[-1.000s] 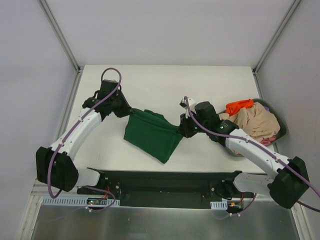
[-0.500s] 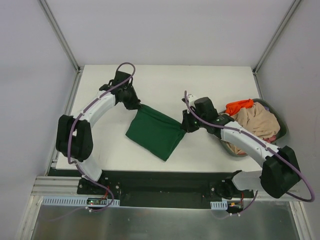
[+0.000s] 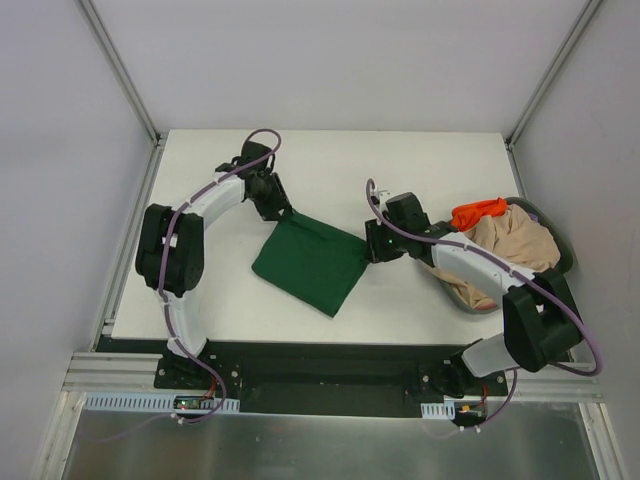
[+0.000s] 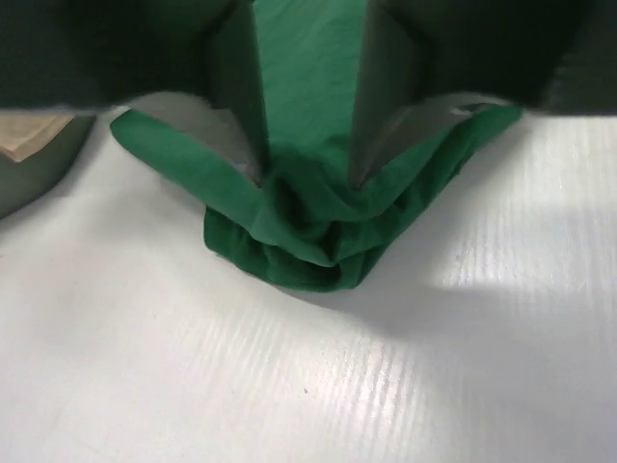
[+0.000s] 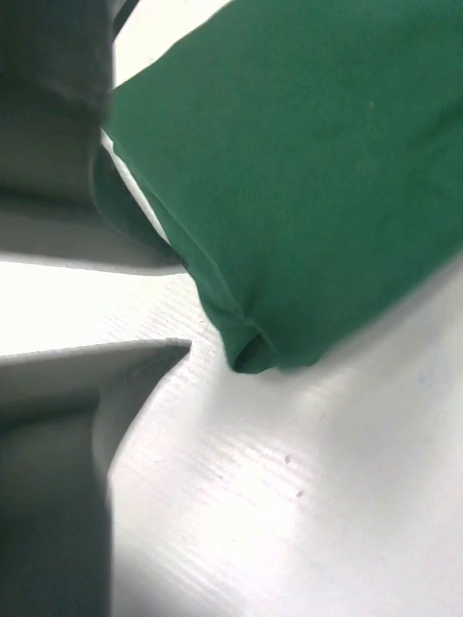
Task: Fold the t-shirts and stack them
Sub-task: Fold the long partially folded tshirt into a neat square, then smooth out wrinkles on the folded tshirt
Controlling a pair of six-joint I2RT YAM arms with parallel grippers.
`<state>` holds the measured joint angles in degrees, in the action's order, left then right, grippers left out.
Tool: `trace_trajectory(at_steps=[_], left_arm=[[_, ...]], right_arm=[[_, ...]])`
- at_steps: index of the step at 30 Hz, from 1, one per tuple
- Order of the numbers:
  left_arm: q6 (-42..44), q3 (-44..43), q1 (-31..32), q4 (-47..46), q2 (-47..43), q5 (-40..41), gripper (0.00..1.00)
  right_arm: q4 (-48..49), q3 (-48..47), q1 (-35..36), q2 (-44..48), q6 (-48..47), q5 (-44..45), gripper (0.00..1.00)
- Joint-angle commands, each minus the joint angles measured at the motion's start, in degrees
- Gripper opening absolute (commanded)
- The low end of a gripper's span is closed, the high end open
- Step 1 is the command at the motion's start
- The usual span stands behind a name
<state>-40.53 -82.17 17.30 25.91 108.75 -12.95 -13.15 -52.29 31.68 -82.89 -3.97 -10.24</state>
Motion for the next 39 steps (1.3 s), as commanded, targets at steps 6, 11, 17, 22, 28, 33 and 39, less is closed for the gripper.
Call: trace_trajectory(at_steps=[6,11,17,22,28,33,39], left_arm=[[3.18,-2.82,0.36,-1.30,-5.29,1.00,0.99],[4.15,1.56,2.12,-1.30,-13.46,2.49,0.99],[3.10,11.66,4.32,-2.79,-20.24,-1.80,0.99],[1.78,18.09,5.99,-4.03,-19.19,-0.41,0.99],[-3.57,28.19,6.34,-8.75,-17.17,-1.28,0.99],[-9.29,35.31,9.49,-11.76,-20.32,0.46,0.99],[-17.64,41.56,16.26,-11.76,-29.71,1.96,0.99]], right_arm=[[-3.65,-2.82,-0.83,3.78,1.15,2.87,0.82],[1.71,-0.18,0.31,8.09,3.08,-7.32,0.96],[9.70,0.88,4.17,7.75,5.81,-17.52,0.96],[10.34,-1.76,6.73,0.47,7.83,-18.86,0.96],[10.16,-2.81,5.85,-7.71,7.22,-15.77,0.96],[7.45,-7.72,2.87,-15.88,4.32,-14.29,0.96],[3.48,-11.60,0.05,-16.70,-2.61,-11.74,0.96]])
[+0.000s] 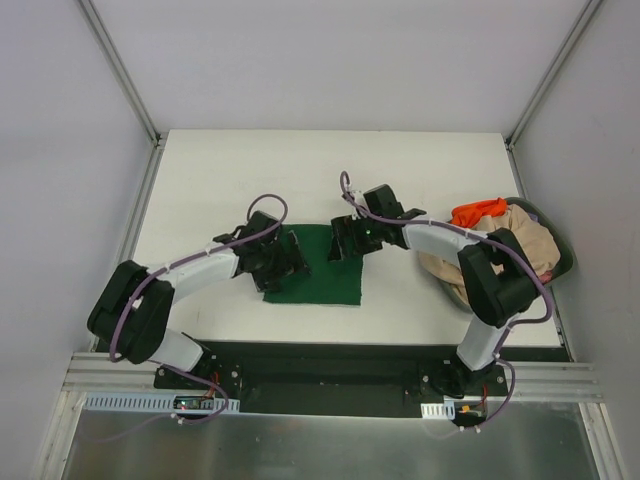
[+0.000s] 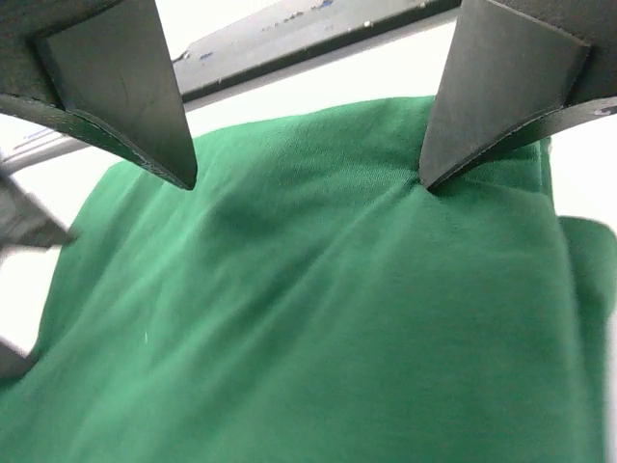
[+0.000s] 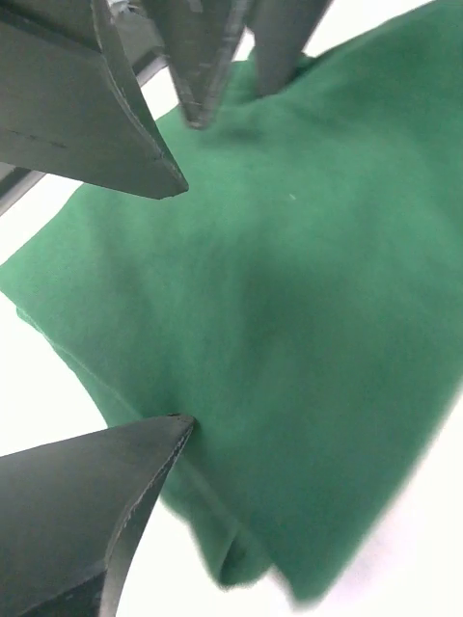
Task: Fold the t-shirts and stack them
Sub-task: Smooth out wrinkles on the folded tshirt
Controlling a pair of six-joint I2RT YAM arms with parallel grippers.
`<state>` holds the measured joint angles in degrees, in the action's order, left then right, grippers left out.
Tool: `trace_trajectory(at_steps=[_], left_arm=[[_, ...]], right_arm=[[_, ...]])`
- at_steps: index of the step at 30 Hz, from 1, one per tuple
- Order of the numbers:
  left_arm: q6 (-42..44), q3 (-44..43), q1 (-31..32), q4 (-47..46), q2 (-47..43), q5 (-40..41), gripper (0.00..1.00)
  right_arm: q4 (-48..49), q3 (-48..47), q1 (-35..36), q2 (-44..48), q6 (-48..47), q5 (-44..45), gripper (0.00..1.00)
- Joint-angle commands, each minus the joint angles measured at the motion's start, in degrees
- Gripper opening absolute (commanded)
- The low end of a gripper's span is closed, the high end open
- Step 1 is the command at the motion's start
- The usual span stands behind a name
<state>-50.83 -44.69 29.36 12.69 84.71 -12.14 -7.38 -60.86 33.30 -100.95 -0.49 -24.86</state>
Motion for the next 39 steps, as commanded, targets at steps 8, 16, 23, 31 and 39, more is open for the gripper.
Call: trace_trajectory(at_steps=[8,16,23,31,39], left_arm=[[-4.30,1.72,6.14,4.88,-16.77,11.16,0.99],[4.06,-8.56,-0.70,6.21,-7.47,13.72,0.99],[7.06,-16.04,-3.35,5.94,6.94,12.93,0.99],[8.20,-16.92,-4.49,5.60,14.08,14.25,0.99],[12.23,-17.63,-3.09,5.15,11.02,14.24,0.99]], right_arm=[[-6.08,-0.59,-2.10,15.50,-7.17,2.90,0.96],[1.75,10.14,2.02,24.13,-0.74,-12.84,0.96],[2.81,11.73,5.02,17.90,0.14,-9.96,0.96],[2.72,14.01,4.76,9.37,0.40,-3.10,0.96],[1.31,14.19,4.05,12.25,0.93,1.30,0.96]])
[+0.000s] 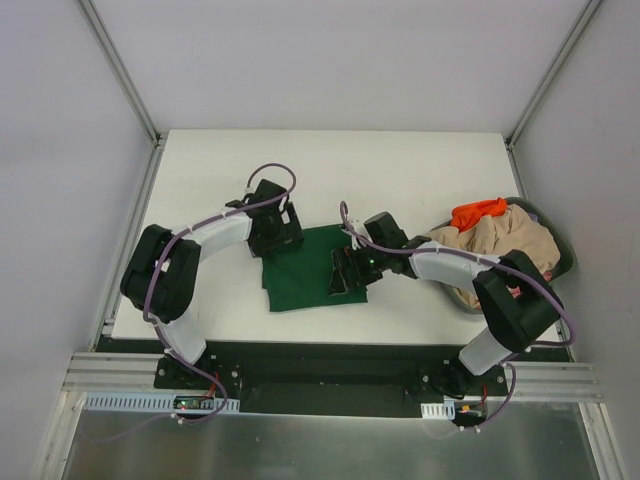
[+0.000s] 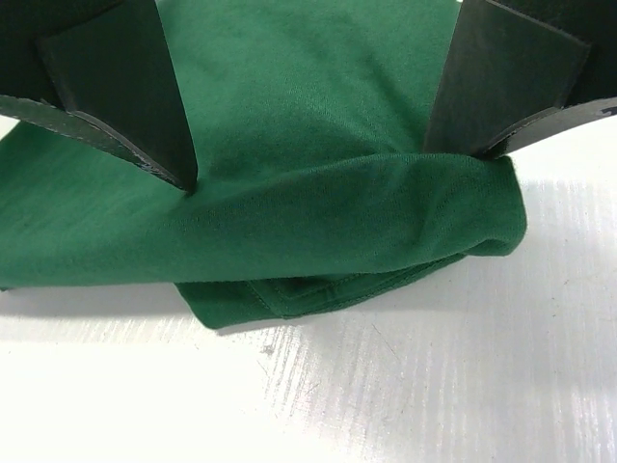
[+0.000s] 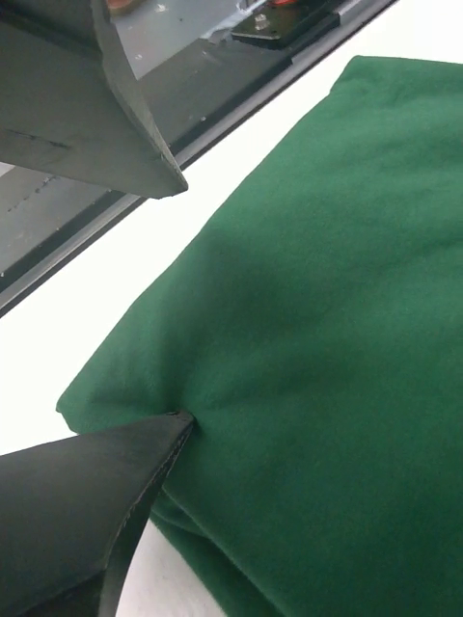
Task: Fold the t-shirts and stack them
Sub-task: Smooth out wrinkles on the folded tshirt, then put the neatly folded tshirt into the corner of the board with the left arm
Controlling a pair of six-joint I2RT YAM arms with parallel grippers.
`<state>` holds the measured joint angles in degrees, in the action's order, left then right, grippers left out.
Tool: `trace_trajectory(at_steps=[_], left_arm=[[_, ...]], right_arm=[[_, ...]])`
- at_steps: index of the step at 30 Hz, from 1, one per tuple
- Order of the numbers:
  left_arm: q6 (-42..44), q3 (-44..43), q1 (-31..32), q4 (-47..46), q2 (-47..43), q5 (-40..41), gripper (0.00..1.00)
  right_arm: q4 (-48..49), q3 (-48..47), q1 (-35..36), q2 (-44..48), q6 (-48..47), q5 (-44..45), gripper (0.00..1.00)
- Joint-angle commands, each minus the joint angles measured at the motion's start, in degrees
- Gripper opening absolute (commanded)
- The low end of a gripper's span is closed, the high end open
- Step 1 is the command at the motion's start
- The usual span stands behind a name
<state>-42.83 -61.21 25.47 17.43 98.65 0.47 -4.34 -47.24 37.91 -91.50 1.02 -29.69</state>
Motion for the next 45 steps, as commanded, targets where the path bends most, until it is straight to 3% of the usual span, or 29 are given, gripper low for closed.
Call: trace_trajectory(at_steps=[1,7,17,23,32,35,39,45], left_arm=[[5.11,-1.10,1.33,0.41,-5.03,2.25,0.99],[7.06,3.98,2.30,0.50,-19.00,1.46,0.99],[-0.85,19.37,2.30,3.31,-34.13,3.83,0.99],[-4.62,23.32,1.42,3.57,-32.83,4.28,0.91],[-5.77,21.75,0.72,-1.52,-20.62,0.68,0.76],[-5.34,19.47,0.72,-1.61,-15.79,-0.38,0.65],[-4.63,17.01,0.81,-1.52,-10.33,-3.02,0.39],[-1.56,8.58,1.15,3.30,-0.93,-1.71,0.12]], right_arm=[[-1.90,0.66,-0.47,4.74,-0.58,6.92,0.96],[-1.99,3.82,-0.64,19.49,-1.46,14.73,0.96],[4.07,21.48,-1.08,46.93,5.05,33.30,0.96],[4.07,23.78,-1.26,51.69,4.70,30.40,0.96],[4.07,23.43,-1.26,50.11,4.26,27.41,0.96],[4.07,23.16,-1.35,49.67,3.73,27.06,0.96],[4.07,23.25,-1.26,49.76,3.20,28.11,0.96],[2.85,23.25,-1.35,50.98,2.50,31.97,0.96]])
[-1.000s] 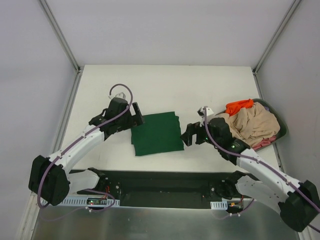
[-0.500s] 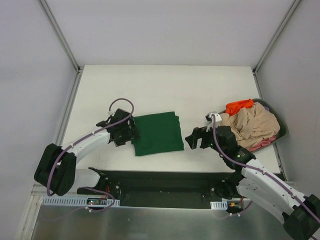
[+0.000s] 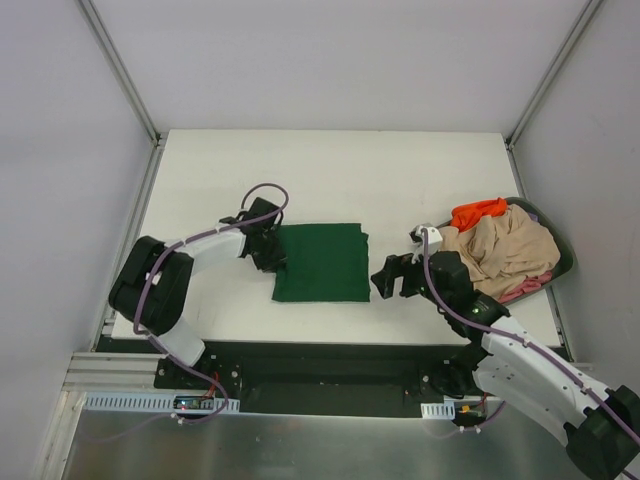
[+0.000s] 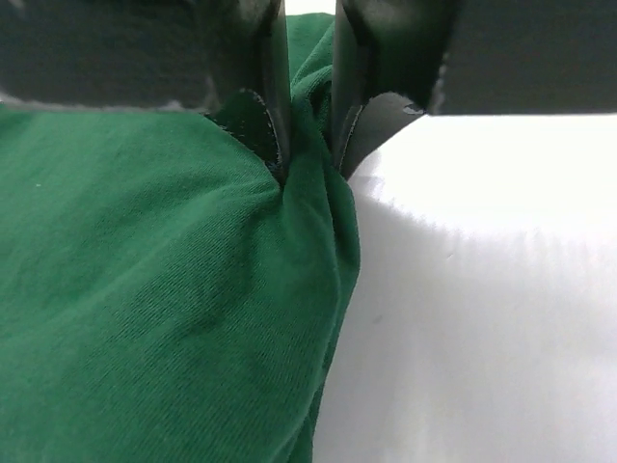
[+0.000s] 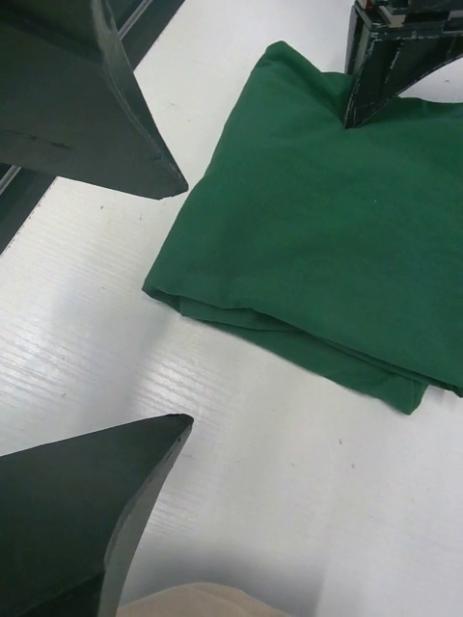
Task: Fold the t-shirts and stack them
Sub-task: Put the neatly folded tshirt into the corner of the board with the left arm
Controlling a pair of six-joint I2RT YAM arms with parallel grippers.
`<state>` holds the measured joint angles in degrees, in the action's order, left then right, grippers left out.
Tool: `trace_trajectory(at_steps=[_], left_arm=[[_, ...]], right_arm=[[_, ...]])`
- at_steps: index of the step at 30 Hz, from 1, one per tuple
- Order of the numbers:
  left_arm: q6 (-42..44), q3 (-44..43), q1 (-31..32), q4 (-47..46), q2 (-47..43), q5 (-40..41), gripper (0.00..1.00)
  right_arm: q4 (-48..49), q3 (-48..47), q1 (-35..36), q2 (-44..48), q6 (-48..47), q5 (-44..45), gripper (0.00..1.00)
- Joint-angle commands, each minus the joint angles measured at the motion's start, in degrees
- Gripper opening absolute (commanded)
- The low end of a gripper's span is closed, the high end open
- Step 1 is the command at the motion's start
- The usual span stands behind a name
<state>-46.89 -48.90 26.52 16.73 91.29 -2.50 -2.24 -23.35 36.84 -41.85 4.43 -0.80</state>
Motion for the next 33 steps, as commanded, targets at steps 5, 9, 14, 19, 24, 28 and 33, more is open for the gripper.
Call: trace_trajectory(at_steps=[5,9,14,19,24,28,33], left_arm=[[5.67,-15.32,0.37,14.18,13.73,14.85,0.00],[5.06,-26.66,0.02,29.73,19.44,33.65,0.00],[16.90,-31.76,-5.33,30.55,22.79,39.85,0.00],[28.40,-35.38,-13.58,26.18,25.52,41.19,0.00],[38.43,-38.10,-19.66,19.59,27.45,40.39,0.00],[43.98,-41.88,-22.38,18.07,29.12,42.84,0.00],[50.22,-46.54,-25.73,17.55,32.72,43.97,0.00]], right_arm=[[-0.92,-0.81,-0.36,2.38,-1.70,5.01,0.96],[-1.28,-0.82,-0.28,3.08,-1.88,6.25,0.96],[-2.15,-0.90,-0.37,3.26,-2.32,8.88,0.96],[-2.86,-1.61,-0.45,3.00,-3.28,11.43,0.96],[-3.12,-1.78,-0.63,2.82,-3.99,14.86,0.96],[-3.82,-1.96,-1.07,2.91,-3.99,16.44,0.96],[-4.00,-1.52,-1.59,2.38,-5.47,18.73,0.96]])
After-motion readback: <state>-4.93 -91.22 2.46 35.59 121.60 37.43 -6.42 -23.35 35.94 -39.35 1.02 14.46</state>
